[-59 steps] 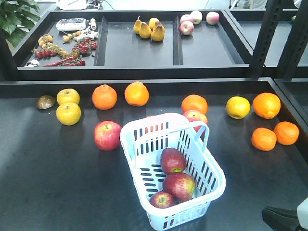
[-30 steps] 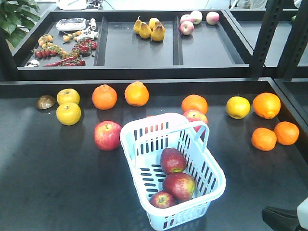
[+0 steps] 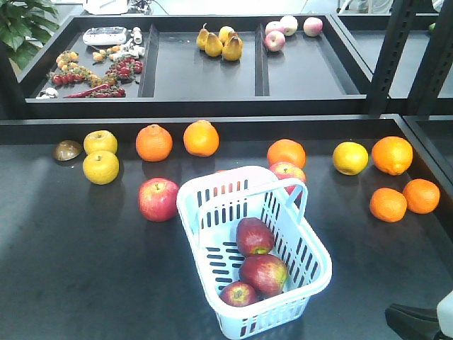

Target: Pick three apples into basket with both arms

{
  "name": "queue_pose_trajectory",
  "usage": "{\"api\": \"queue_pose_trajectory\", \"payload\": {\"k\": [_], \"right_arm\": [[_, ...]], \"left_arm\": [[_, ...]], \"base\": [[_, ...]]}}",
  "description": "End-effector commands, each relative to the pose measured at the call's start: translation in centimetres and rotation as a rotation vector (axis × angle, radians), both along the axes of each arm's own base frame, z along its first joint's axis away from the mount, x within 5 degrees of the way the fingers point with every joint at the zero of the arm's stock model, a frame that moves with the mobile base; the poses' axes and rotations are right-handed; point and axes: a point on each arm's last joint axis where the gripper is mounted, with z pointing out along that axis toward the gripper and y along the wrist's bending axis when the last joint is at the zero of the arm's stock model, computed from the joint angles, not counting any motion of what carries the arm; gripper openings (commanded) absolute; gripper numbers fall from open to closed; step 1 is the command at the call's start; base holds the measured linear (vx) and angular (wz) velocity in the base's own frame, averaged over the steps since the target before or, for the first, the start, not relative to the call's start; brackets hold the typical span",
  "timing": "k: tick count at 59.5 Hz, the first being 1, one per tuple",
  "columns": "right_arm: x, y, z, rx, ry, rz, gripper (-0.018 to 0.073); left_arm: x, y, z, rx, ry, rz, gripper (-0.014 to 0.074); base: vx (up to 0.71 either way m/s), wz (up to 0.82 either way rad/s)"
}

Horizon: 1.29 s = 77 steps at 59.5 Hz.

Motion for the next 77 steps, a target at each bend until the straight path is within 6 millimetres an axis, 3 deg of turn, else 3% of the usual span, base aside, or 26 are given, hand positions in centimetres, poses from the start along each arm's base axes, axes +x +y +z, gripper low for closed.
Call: {"api": "queue_pose_trajectory", "payload": {"k": [1,77], "right_arm": [[0.51,0.01,1.2,0.022,-0.07,-0.018,-0.0006],[0.54,0.01,1.24,0.024,-0.074,-0.02,-0.0006]], "left_arm": [[-0.33,0.19,1.61,-0.006,-0.118,0.035,-0.0006],[-0.33,0.23,1.62,-0.03,-0.118,0.041,-0.0006]], "base": [[0.0,0.0],[0.0,0.0]]}}
